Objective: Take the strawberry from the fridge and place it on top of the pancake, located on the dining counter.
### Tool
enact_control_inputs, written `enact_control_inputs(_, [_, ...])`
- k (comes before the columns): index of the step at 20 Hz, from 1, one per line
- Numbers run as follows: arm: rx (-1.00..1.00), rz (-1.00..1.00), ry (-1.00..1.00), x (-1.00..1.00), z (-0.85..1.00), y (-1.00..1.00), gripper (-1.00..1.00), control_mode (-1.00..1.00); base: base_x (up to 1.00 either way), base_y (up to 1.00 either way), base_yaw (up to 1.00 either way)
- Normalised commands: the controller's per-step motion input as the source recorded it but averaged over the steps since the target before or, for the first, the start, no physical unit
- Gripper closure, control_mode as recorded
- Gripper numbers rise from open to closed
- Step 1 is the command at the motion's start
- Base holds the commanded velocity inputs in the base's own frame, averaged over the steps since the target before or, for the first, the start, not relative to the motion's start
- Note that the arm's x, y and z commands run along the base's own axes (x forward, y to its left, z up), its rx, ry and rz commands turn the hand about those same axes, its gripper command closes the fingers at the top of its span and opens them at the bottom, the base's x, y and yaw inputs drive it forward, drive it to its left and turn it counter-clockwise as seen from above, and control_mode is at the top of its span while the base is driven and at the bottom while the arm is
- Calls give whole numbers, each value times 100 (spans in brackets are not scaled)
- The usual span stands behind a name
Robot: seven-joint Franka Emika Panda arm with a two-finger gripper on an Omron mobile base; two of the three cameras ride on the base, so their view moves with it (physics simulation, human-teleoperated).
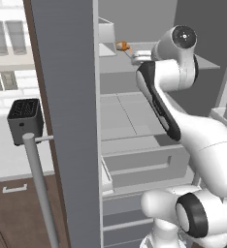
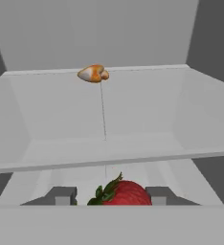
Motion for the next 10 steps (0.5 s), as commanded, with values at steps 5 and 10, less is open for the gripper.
enact_control_inputs(5, [1,0,4,-100,3,1,100,-100,0,0,0])
enact_control_inputs(10, [0,6,3,-100,-30,0,100,-100,0,0,0])
